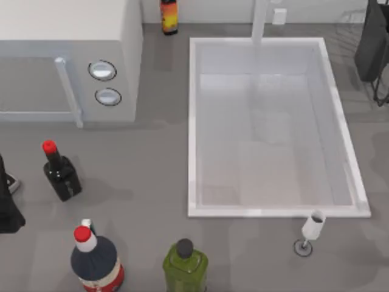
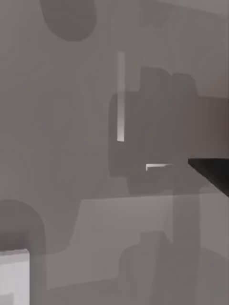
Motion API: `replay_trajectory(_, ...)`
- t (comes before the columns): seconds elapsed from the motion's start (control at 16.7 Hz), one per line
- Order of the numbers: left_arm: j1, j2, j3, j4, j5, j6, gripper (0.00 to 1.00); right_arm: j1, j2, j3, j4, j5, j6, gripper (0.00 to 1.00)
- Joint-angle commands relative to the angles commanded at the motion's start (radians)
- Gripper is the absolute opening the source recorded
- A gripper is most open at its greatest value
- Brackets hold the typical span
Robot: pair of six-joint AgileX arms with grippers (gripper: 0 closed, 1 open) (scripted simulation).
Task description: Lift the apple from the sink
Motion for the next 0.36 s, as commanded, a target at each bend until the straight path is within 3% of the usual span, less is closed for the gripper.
replay_trajectory(0.36, 0.0, 0.0, 0.0, 0.0, 0.0, 0.0, 1.0, 0.0, 0.0, 0.0, 0.0, 0.0, 0.0, 1.0)
